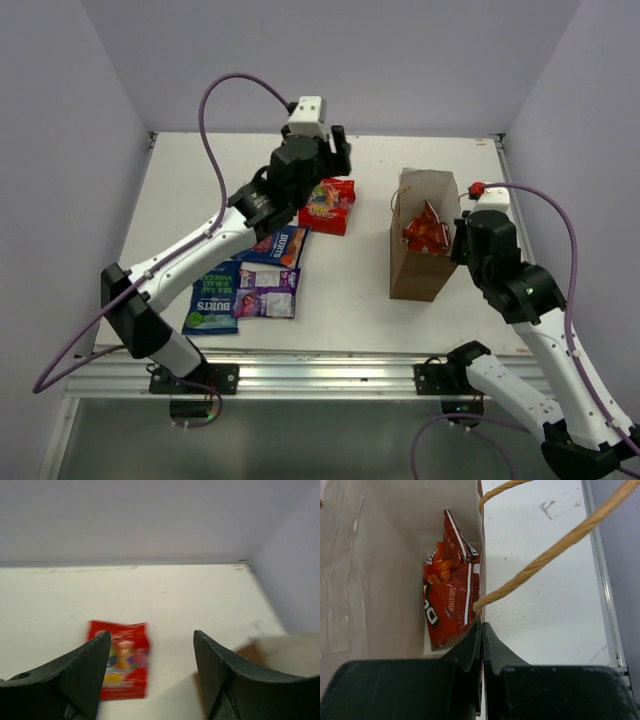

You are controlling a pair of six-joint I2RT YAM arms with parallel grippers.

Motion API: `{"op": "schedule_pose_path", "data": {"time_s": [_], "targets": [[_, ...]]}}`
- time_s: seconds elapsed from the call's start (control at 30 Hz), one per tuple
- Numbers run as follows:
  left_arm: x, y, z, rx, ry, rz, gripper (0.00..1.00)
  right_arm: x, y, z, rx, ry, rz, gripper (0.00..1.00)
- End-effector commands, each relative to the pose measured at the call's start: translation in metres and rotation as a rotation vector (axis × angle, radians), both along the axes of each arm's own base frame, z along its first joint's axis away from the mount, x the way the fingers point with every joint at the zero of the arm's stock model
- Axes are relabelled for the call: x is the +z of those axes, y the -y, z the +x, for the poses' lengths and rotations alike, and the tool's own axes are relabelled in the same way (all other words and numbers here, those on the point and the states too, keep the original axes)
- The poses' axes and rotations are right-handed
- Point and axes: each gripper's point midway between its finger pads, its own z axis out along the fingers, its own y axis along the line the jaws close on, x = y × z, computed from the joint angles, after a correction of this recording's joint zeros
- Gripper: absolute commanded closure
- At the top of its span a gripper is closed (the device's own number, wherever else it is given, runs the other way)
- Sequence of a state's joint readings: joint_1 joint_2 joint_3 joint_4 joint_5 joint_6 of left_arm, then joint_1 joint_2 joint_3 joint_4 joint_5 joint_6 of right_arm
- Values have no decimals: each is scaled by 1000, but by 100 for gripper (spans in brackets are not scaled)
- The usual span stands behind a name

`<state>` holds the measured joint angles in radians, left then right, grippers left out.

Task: Place the snacks into the paper bag

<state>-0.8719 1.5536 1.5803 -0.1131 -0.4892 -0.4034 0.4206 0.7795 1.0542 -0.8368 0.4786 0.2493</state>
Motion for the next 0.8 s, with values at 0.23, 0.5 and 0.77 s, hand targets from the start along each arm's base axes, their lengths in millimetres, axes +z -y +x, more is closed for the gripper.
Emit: {"op": "schedule_pose_path", "data": {"time_s": [0.23,0.5,0.77], "targets": [[-222,-122,109,305,-368,407,24,7,-6,8,19,34,13,100],[-260,-104,115,185,-390,331,24,4,-7,9,21,25,7,100],[-286,-85,122,44,-382,233,25,2,-9,10,31,16,6,100]]}}
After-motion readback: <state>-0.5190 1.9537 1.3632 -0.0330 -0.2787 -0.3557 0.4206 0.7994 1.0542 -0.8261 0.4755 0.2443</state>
